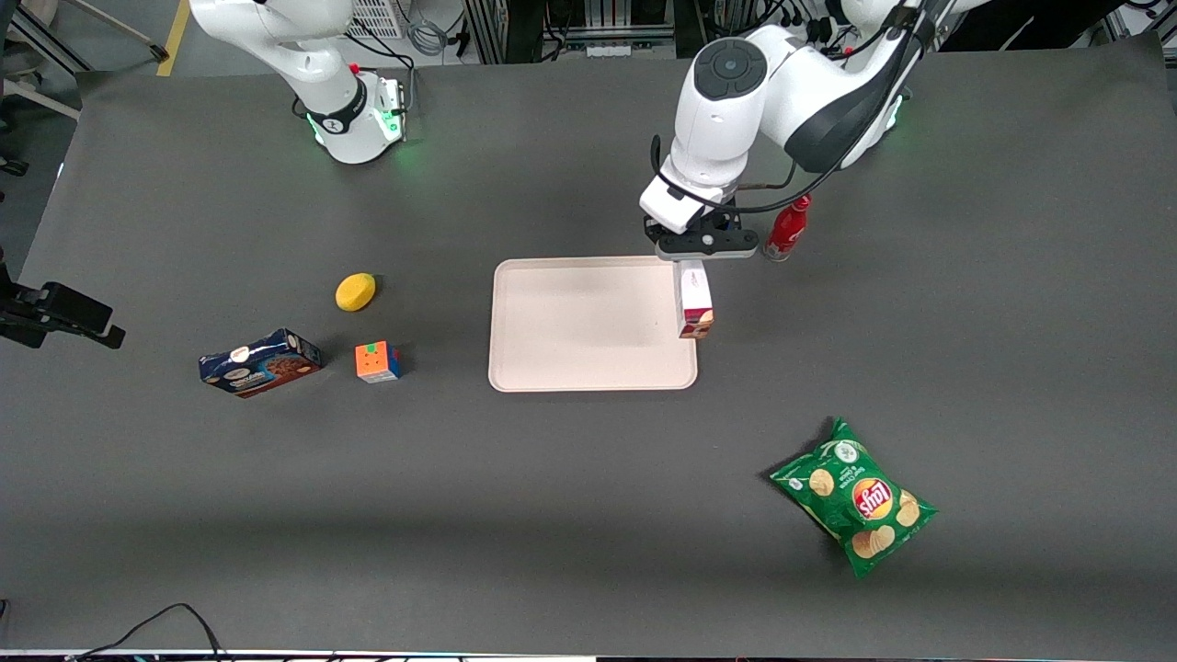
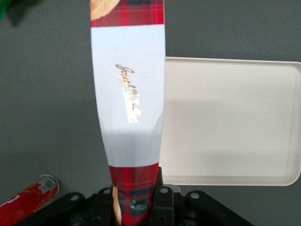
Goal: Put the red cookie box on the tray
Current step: 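Lower the cookie box onto the tray's edge area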
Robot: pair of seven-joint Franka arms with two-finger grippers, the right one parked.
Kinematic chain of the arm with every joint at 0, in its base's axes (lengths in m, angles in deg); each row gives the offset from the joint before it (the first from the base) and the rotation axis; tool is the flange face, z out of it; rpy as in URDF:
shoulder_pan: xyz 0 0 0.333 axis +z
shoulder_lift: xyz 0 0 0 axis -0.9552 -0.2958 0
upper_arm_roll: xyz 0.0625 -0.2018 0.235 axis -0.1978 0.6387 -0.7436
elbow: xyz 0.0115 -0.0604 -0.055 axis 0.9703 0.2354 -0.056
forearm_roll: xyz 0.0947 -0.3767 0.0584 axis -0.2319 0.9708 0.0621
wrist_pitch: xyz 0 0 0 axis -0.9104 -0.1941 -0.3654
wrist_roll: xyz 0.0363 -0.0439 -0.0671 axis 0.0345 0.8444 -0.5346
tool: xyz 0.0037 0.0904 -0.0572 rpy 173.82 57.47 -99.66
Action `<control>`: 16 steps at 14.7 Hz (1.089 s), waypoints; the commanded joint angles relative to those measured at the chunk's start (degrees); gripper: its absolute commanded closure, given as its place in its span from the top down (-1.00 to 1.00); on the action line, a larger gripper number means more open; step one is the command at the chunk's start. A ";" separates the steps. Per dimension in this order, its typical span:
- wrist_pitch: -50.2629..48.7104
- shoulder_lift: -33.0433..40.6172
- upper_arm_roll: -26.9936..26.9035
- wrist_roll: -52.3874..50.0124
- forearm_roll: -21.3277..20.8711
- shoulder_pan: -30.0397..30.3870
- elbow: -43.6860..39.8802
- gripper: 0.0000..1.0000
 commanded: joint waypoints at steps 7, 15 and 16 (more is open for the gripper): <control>6.66 -17.50 0.07 -19.91 -25.59 -3.77 0.71 -1.00; 7.28 -23.05 -0.19 -20.81 -27.88 -3.86 0.62 -1.00; 7.45 -23.92 -0.36 -22.38 -29.28 -3.86 0.45 -1.00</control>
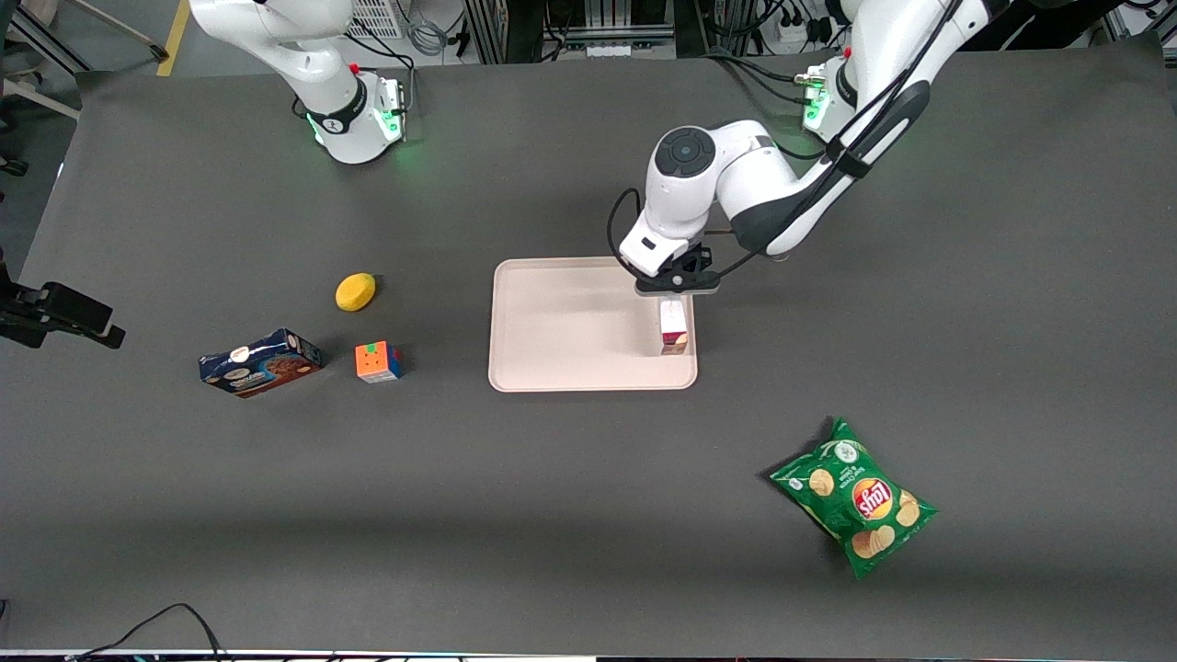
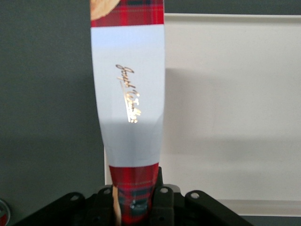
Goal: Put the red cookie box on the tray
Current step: 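Lower the cookie box onto the tray's edge area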
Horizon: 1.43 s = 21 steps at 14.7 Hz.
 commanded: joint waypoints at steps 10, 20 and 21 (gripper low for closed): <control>0.70 -11.08 -1.37 -12.12 -17.75 -1.18 -3.66 -1.00; 1.76 -12.05 -2.16 -11.59 -17.84 -1.19 -5.67 1.00; 1.67 -11.96 -2.08 -11.51 -17.84 -1.19 -5.85 1.00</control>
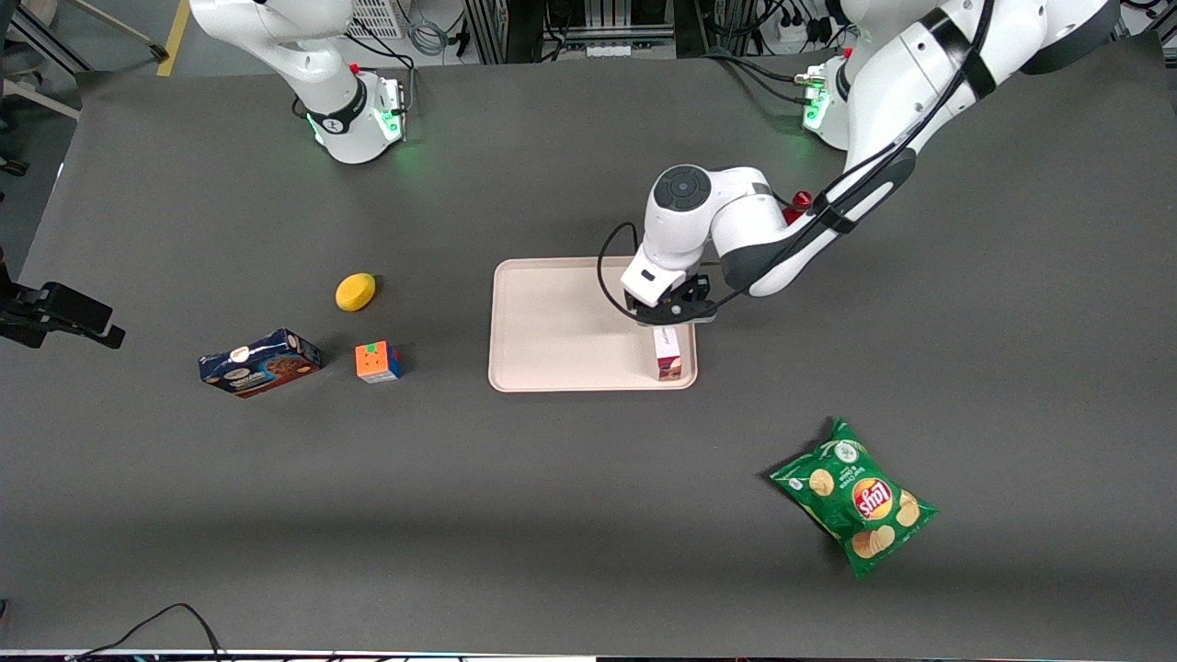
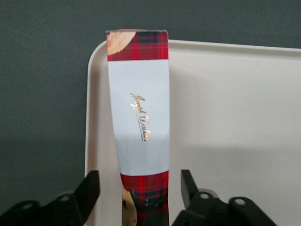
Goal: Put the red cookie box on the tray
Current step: 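Lower the cookie box onto the tray's edge area, then open the left gripper and lift away from the box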
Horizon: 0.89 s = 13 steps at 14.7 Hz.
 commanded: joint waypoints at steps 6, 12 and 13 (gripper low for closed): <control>-3.02 2.57 0.41 6.30 0.09 0.83 -4.63 1.00; -25.22 13.37 3.58 34.99 17.98 4.08 -14.72 1.00; -30.32 15.83 3.14 41.67 22.73 4.69 -17.44 1.00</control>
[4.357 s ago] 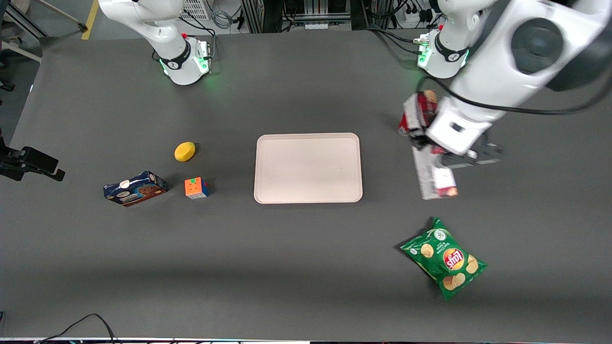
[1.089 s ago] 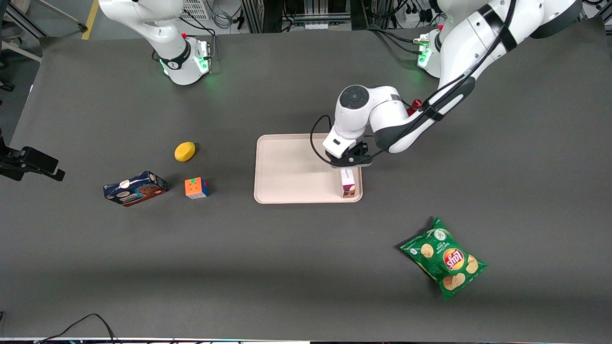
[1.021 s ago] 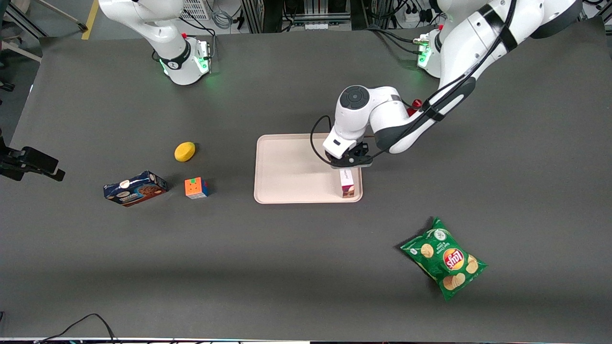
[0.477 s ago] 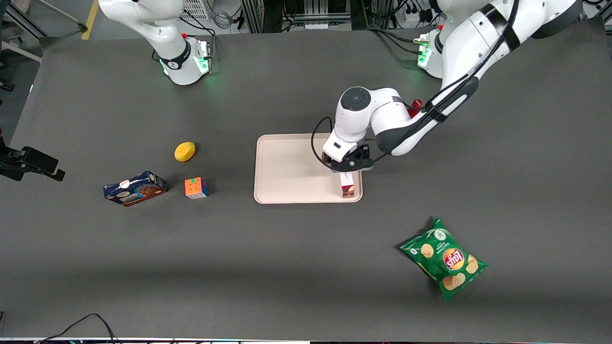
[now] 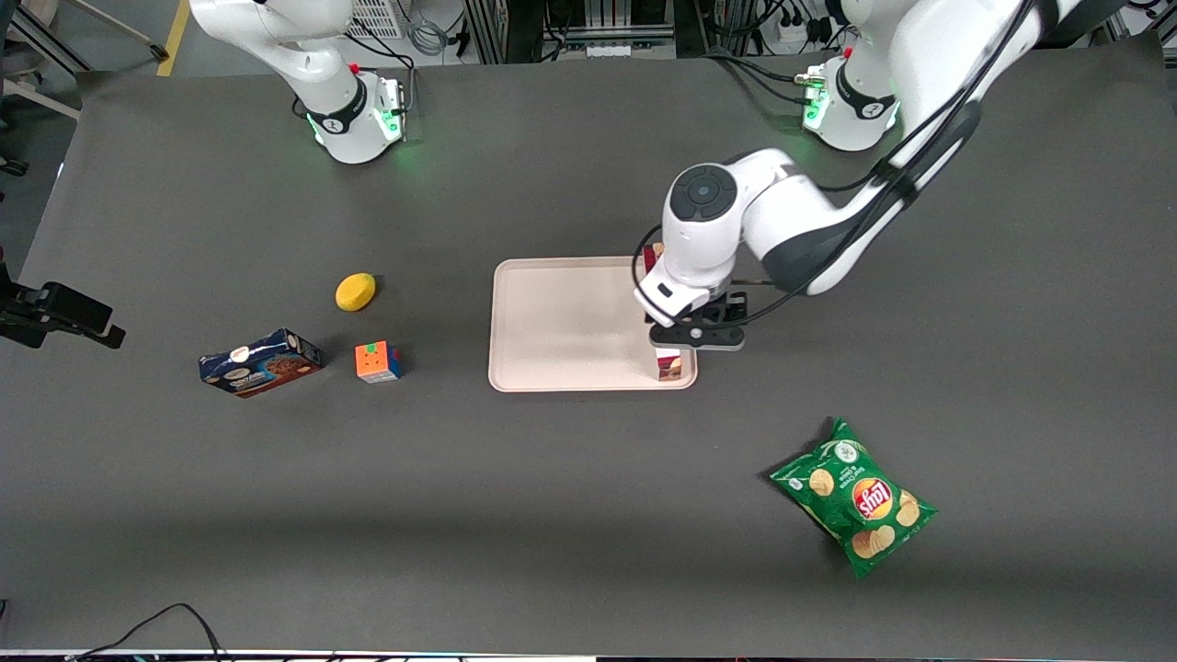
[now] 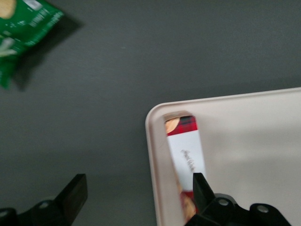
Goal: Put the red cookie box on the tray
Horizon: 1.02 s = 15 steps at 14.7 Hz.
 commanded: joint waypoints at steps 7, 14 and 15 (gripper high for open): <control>-28.93 27.19 -26.18 44.35 26.71 -6.64 -14.92 1.00; -18.48 40.41 -51.74 54.86 35.33 -14.68 1.95 1.00; -18.21 39.97 -51.74 54.59 35.94 -14.76 2.22 1.00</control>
